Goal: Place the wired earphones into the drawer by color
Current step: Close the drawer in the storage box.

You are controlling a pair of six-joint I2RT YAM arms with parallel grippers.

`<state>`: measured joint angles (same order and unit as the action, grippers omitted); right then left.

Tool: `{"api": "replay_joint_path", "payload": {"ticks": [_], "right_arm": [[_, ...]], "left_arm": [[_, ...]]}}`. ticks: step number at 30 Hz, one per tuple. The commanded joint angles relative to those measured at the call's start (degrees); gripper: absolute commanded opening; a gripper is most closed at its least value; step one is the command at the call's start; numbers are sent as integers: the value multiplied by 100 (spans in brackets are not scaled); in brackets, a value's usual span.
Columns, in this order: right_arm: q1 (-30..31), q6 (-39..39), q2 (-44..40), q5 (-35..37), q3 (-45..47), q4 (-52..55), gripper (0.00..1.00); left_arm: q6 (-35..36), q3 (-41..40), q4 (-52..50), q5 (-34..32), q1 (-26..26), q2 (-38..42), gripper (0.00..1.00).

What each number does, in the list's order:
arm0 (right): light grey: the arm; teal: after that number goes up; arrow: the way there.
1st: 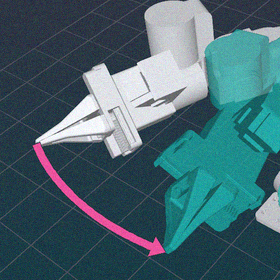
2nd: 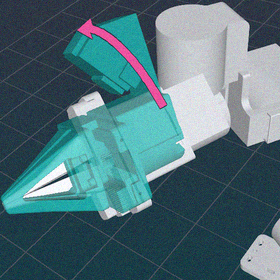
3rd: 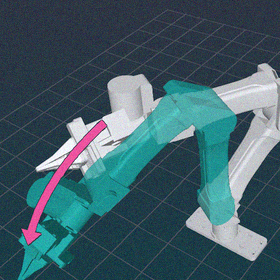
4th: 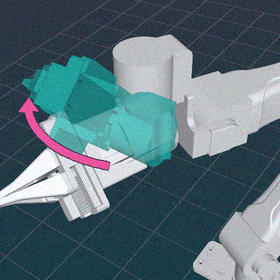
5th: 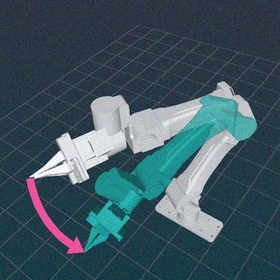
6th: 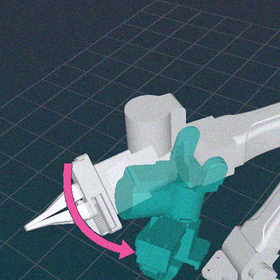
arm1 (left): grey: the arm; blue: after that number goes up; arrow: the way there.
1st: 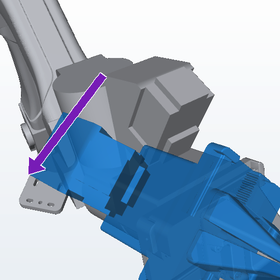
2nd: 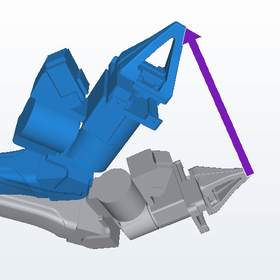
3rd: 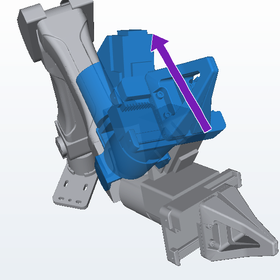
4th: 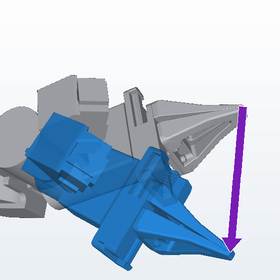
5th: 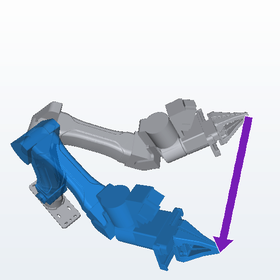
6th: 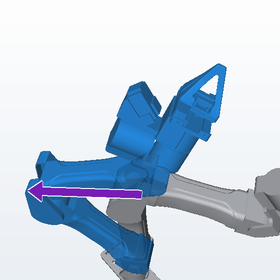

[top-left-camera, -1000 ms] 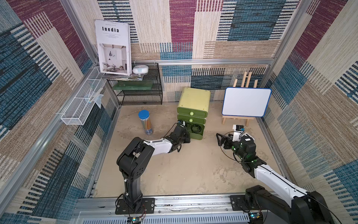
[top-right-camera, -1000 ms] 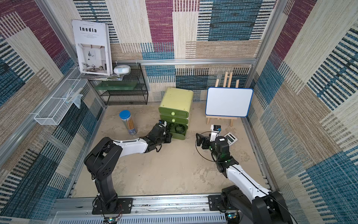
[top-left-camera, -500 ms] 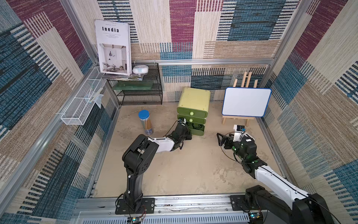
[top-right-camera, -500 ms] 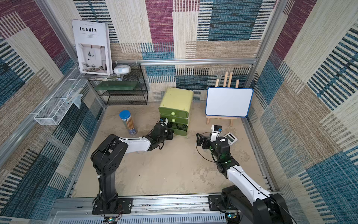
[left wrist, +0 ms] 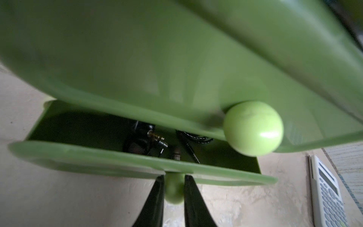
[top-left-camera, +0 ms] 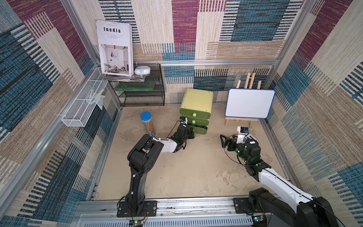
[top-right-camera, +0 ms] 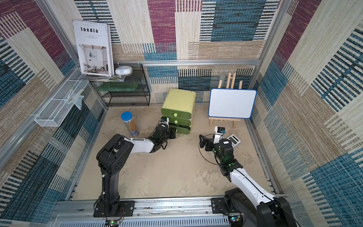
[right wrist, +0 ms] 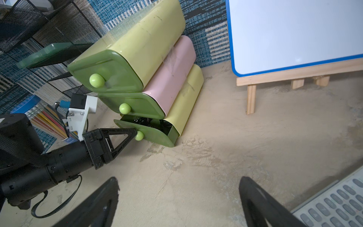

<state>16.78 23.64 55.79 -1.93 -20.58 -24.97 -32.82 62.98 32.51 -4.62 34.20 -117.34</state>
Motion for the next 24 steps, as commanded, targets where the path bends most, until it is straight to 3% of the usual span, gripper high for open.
{"api": "replay_joint_path", "payload": {"ticks": [1,24], "right_arm": [[-9,-48,20,35,10,-146,99],[-5,-87,98,79,1,-184,99]], "left_arm": [[-31,-31,412,-168,-27,-76,22],[-405,170,1410,-369,-36,-754,21]]}}
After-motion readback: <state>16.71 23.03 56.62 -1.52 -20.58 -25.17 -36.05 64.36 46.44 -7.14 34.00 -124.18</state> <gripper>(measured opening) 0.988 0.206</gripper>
